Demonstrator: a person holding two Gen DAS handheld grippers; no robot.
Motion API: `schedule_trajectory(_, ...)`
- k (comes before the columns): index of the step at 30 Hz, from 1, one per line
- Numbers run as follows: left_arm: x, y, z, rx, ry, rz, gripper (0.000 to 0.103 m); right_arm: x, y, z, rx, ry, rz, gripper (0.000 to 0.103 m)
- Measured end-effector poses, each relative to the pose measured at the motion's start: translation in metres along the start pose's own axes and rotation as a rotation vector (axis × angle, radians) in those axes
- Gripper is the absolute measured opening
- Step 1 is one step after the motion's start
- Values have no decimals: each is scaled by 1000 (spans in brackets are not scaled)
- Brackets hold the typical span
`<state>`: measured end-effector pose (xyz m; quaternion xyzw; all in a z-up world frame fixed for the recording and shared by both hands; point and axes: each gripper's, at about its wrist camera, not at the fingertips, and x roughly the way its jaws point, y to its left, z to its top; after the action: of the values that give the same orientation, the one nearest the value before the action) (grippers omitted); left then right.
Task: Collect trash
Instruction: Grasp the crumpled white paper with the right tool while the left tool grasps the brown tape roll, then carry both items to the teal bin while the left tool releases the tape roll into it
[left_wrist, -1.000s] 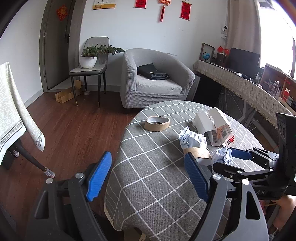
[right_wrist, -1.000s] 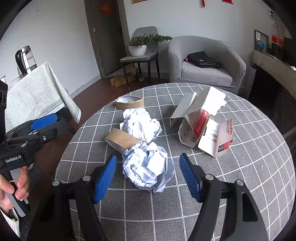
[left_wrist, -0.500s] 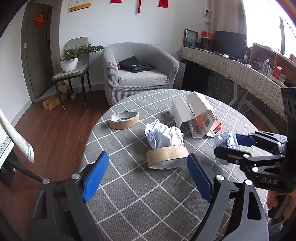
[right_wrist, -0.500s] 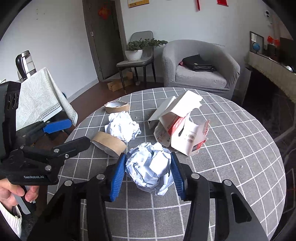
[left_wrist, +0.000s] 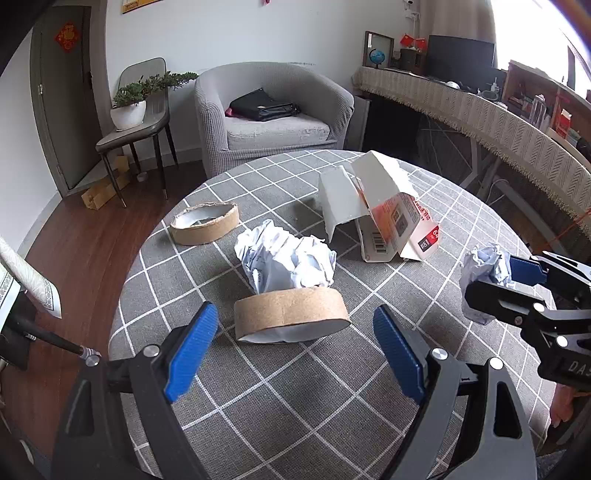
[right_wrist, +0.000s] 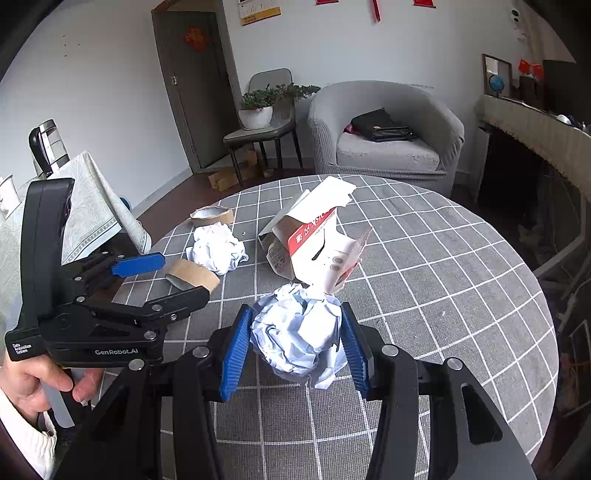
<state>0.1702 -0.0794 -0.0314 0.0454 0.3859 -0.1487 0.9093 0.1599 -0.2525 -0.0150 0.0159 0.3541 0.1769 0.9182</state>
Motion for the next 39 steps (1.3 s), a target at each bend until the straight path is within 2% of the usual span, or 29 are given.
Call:
schedule_trajectory(7, 12, 1, 4, -25, 33, 36, 88, 0, -6, -2, 15, 4, 6, 48)
schedule_trajectory(10, 15, 6, 5, -47, 52, 33, 83, -1, -6, -2, 14, 4, 11, 48)
schedule_trajectory(14, 18, 10, 5, -61, 68, 9, 70, 0, -7, -4, 20, 11, 13, 48)
schedule_trajectory(22, 0, 9, 2, -68, 8, -23, 69, -4, 0, 6, 39, -11, 24, 48)
schedule_trajectory(26, -13, 10, -4, -45, -25, 5, 69, -6, 13, 13, 37, -25, 42, 48)
schedule_trajectory(32, -35, 29, -17, -72, -58, 15, 69, -5, 42, 17, 29, -41, 74, 48)
schedule_trajectory(39, -60, 57, -39, -85, -64, 51, 69, 1, 76, 12, 17, -32, 103, 48)
